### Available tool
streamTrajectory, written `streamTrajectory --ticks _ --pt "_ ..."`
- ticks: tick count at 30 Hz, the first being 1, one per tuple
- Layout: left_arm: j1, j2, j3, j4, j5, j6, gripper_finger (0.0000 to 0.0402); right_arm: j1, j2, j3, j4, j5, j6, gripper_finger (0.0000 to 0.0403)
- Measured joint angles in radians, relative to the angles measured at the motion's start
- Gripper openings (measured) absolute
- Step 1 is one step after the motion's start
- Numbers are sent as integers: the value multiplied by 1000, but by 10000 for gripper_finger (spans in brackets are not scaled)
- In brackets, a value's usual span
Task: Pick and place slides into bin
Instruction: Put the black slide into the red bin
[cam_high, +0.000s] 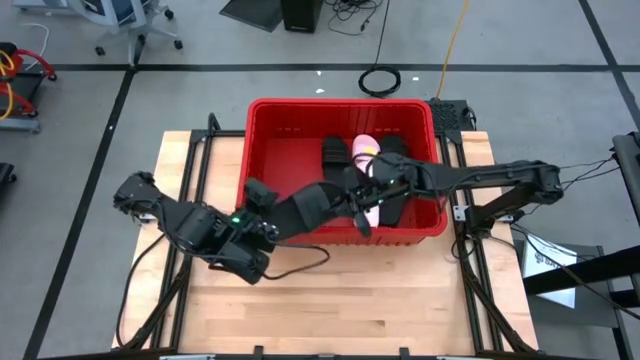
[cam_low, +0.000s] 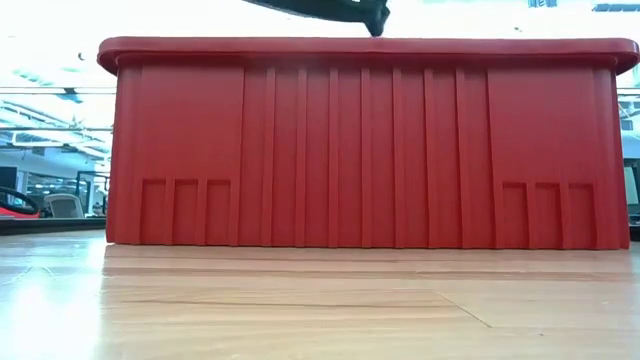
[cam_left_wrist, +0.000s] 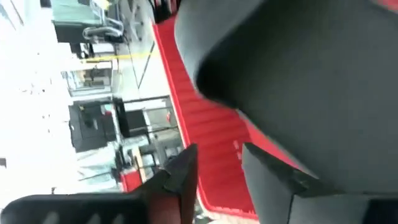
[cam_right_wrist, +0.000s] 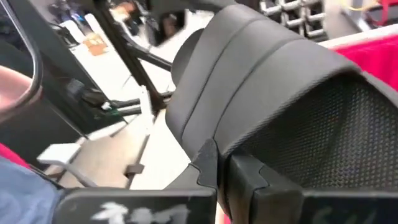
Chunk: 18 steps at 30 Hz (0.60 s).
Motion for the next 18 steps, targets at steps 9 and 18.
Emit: streamTrajectory --ticks 9,18 --pt "-9 -111 0 15 15 -100 147 -172 -150 0 -167 -124 -61 1" --pt "51 -260 0 124 16 -142 147 -399 -196 74 -459 -237 -247 0"
